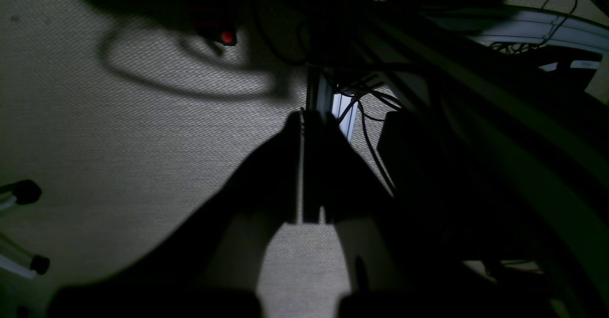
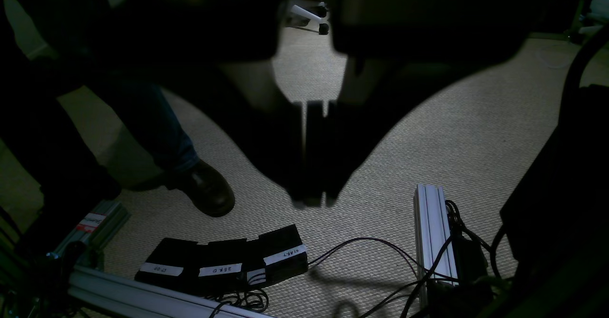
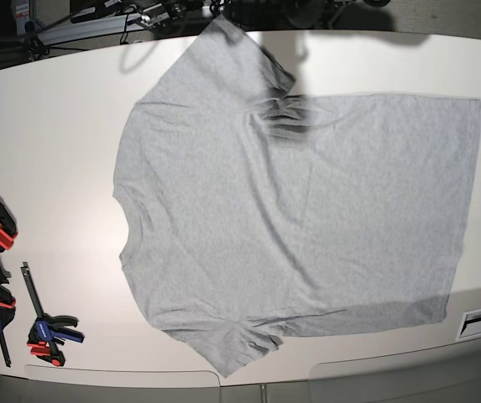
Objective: Fold the T-shirt properly
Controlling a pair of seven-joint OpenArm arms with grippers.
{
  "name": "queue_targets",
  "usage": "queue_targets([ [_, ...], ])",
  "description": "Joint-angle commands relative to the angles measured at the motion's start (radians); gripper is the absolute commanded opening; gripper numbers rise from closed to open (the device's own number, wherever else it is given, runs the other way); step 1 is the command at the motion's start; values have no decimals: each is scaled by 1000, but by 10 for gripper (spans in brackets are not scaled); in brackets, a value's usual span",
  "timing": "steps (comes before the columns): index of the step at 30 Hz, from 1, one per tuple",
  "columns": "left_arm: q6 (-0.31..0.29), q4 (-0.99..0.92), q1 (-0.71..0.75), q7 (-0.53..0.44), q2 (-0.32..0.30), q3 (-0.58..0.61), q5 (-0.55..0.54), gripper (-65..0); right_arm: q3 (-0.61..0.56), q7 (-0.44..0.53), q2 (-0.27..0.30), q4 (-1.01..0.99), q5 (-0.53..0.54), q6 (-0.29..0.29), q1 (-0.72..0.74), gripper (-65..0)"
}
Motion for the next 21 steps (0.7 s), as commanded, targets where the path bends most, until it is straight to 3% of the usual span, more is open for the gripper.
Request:
queue_targets([
  [1,-5,5,3,-1,0,2,-2,-650,3,4,0,5,6,-11,3,-650],
  [21,-5,143,116,-1,-12,2,-14,-650,3,4,3,5,6,-11,-10,-650],
])
